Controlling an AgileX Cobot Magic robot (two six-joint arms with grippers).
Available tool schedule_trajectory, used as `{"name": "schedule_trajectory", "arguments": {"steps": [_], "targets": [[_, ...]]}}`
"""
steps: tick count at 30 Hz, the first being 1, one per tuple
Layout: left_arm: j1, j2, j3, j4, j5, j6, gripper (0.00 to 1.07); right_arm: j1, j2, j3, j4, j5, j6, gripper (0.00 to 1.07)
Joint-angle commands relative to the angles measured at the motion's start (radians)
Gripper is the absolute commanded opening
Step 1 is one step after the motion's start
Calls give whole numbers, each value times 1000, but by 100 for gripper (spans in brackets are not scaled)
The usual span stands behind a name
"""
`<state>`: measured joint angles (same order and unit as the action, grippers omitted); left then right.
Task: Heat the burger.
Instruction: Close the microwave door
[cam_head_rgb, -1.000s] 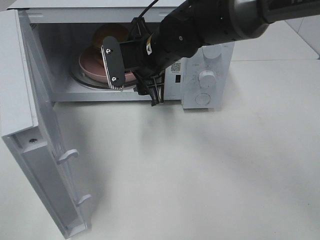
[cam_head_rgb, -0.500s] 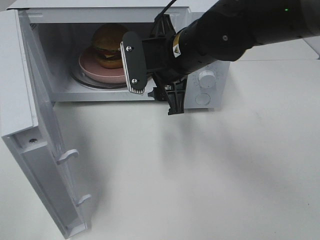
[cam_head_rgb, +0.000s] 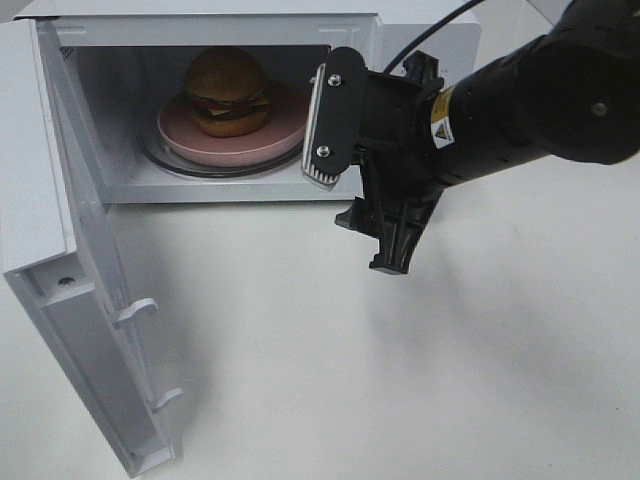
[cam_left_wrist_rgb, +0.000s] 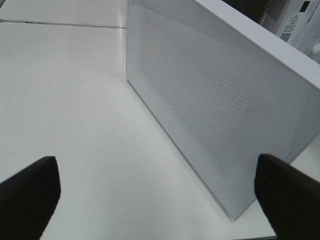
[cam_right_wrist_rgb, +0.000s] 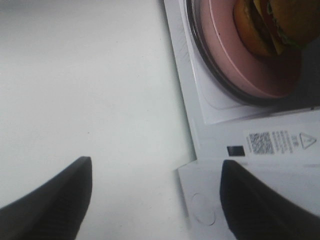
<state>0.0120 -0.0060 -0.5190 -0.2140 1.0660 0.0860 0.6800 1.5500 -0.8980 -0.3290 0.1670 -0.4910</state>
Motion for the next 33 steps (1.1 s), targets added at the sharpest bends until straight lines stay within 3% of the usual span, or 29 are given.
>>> {"name": "schedule_trajectory", "arguments": {"steps": [1,8,12,20,33], "targets": [[1,-18,1,0,4,-2,98,0,-66,54,1,11,145,69],[1,-18,1,0,4,-2,98,0,-175,118,48,82,363,69],[1,-18,1,0,4,-2,98,0,-248,130,97,238,475,69],[1,-18,1,0,4,-2,98,0,-329,130,126,529,528,69],[1,-18,1,0,4,-2,98,0,-548,153,149,674,541,69]]}}
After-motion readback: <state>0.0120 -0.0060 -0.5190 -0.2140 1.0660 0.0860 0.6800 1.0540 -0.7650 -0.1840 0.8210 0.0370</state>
